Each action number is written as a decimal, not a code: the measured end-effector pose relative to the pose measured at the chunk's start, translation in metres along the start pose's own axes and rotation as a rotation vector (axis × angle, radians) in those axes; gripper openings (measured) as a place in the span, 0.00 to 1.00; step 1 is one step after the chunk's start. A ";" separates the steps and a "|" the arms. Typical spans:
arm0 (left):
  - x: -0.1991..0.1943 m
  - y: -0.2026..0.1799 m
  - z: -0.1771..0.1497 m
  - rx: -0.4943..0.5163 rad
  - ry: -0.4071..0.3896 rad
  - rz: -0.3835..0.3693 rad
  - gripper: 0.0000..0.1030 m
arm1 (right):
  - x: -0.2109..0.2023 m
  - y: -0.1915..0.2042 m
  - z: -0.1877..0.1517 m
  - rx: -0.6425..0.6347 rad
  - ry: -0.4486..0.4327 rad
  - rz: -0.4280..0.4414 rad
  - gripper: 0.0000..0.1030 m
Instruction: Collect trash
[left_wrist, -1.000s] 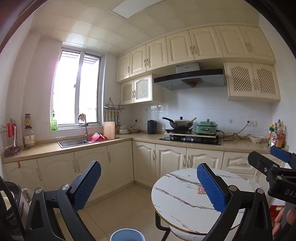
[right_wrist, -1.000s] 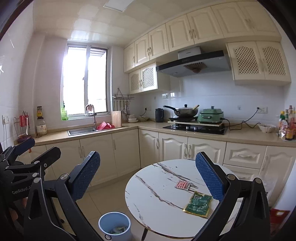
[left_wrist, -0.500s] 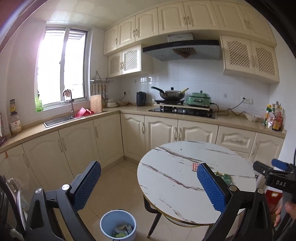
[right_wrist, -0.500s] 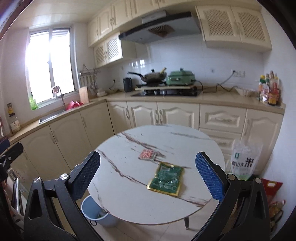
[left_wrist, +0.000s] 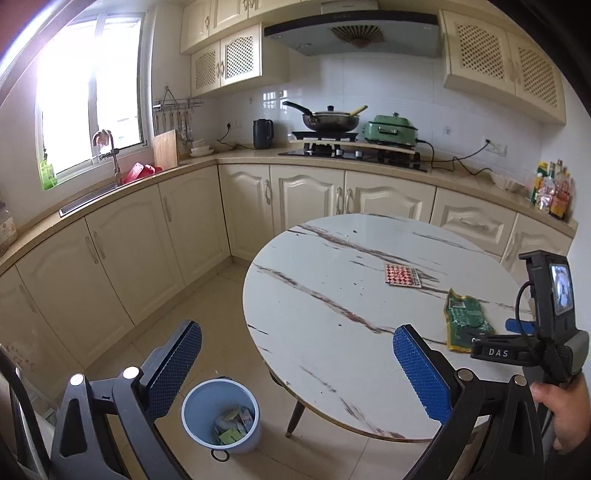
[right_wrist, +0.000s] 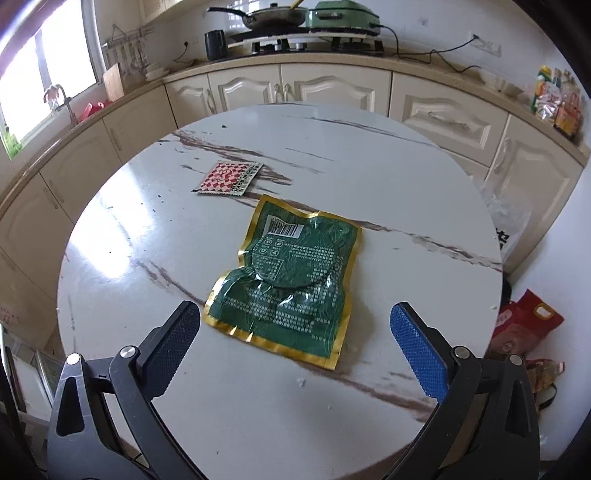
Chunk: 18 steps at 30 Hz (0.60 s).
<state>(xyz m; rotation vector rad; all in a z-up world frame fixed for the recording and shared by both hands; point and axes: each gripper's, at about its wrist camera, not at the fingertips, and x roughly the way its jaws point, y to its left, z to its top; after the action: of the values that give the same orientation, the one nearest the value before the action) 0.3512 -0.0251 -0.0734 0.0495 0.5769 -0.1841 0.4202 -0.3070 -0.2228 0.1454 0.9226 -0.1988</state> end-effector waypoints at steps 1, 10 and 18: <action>0.008 0.002 0.005 0.002 0.007 -0.003 0.99 | 0.007 -0.001 0.003 0.001 0.012 -0.002 1.00; 0.068 0.000 0.036 0.026 0.071 -0.038 0.99 | 0.034 -0.007 0.017 -0.062 0.024 0.023 1.00; 0.116 -0.017 0.061 0.076 0.118 -0.092 0.99 | 0.034 -0.007 0.017 -0.170 0.006 0.070 0.83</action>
<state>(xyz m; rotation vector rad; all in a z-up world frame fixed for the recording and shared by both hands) 0.4763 -0.0664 -0.0861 0.1084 0.6908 -0.2936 0.4522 -0.3207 -0.2402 0.0211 0.9347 -0.0551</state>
